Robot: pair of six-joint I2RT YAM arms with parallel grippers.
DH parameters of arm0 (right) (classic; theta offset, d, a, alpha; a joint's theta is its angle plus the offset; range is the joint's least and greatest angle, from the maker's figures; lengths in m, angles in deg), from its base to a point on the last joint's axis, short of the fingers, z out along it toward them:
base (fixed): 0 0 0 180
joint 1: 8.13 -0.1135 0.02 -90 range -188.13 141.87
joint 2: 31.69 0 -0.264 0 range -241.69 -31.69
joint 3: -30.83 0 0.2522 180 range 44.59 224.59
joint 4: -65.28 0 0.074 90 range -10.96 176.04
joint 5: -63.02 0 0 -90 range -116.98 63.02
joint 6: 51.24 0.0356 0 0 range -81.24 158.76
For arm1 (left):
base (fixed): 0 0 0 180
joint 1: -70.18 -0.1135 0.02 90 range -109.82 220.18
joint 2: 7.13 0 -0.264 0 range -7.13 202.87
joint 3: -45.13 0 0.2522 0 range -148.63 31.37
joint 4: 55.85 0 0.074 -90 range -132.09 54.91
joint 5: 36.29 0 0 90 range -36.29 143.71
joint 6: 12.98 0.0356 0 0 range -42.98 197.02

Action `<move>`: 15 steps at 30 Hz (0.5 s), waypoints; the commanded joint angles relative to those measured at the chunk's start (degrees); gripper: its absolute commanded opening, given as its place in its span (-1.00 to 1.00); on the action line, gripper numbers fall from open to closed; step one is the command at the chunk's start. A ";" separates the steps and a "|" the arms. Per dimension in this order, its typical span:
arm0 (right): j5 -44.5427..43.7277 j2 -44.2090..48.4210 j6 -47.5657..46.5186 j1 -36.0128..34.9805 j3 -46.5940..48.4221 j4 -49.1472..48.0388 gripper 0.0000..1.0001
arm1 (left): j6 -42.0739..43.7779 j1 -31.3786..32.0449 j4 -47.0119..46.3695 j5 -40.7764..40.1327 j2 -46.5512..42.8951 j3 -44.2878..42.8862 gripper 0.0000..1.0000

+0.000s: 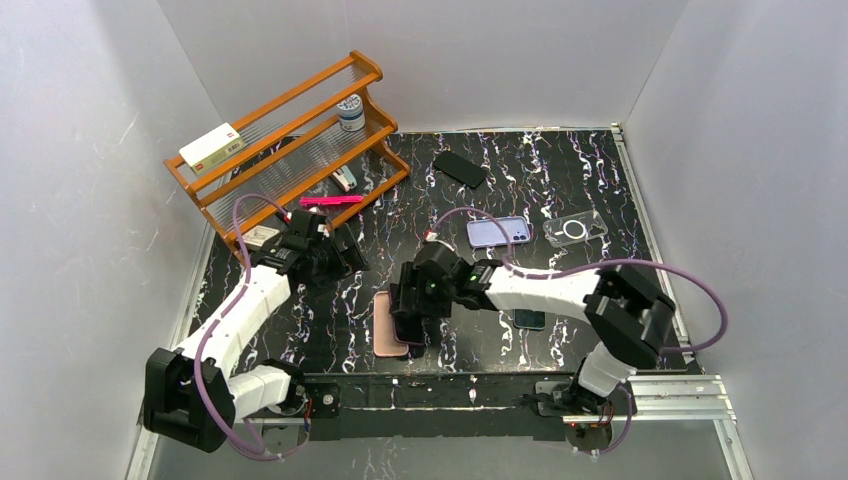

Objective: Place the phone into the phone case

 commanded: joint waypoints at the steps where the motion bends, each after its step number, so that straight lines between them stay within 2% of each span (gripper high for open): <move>1: 0.26 -3.28 3.90 -2.62 6.14 -4.33 -0.07 | 1.72 -1.25 2.77 3.12 -2.76 1.24 0.93; 6: 0.32 -6.40 5.78 -4.05 7.08 -7.45 -0.09 | 2.74 -1.91 3.60 3.67 -2.87 1.41 0.87; 15: -2.91 -9.95 5.89 -5.25 9.12 -5.43 -0.10 | 3.38 -2.06 3.06 4.74 -2.81 3.08 0.78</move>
